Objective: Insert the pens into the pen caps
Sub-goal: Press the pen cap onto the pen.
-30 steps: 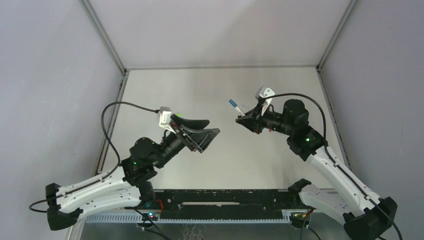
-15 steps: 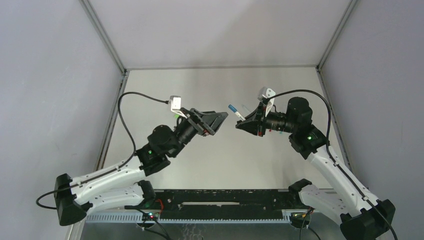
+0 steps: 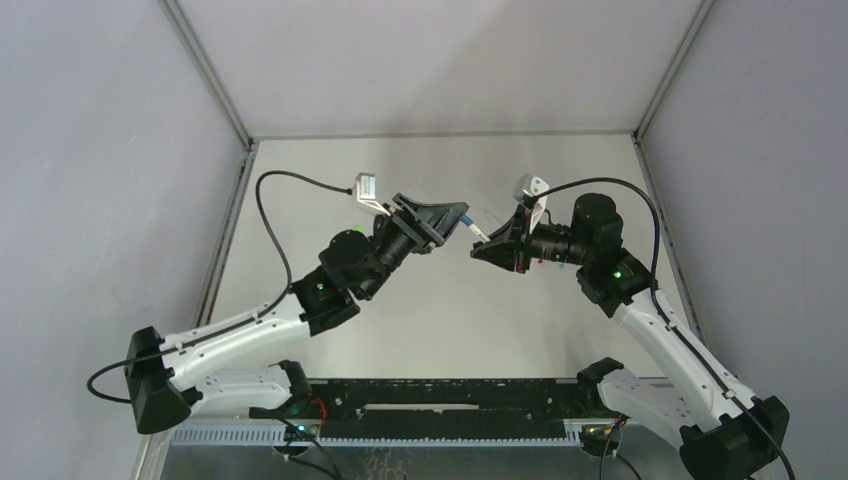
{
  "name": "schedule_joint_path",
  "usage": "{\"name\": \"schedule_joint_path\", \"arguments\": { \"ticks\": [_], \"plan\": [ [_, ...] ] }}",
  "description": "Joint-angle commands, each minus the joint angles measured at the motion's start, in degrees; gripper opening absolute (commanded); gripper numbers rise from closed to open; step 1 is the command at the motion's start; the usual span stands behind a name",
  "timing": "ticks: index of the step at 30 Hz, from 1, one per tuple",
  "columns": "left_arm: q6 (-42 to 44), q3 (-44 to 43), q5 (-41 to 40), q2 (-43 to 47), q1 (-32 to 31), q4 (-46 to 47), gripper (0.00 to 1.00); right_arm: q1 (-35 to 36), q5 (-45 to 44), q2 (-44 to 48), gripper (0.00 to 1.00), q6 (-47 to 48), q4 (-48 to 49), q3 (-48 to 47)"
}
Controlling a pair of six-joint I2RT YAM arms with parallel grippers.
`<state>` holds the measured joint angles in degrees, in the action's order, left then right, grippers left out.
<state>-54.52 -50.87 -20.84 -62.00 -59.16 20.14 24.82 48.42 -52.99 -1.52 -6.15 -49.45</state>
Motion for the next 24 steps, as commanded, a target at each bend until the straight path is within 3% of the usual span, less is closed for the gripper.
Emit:
{"name": "schedule_joint_path", "arguments": {
  "ticks": [1, 17, 24],
  "plan": [
    [-2.34, -4.42, -1.66, -1.61, -0.52, -1.27, 0.64, 0.01, 0.62, 0.01, 0.0, -0.41, 2.2, -2.21],
    [-1.88, -7.0, 2.99, -4.01, -1.14, -1.99, 0.14, 0.01, 1.14, 0.13, 0.0, -0.87, 2.46, -2.05],
    [3.89, -3.64, 9.9, -2.82, -1.05, 2.84, 0.07, -1.17, 5.12, 0.05, 0.0, -3.17, 3.37, -2.04]
  ]
}}
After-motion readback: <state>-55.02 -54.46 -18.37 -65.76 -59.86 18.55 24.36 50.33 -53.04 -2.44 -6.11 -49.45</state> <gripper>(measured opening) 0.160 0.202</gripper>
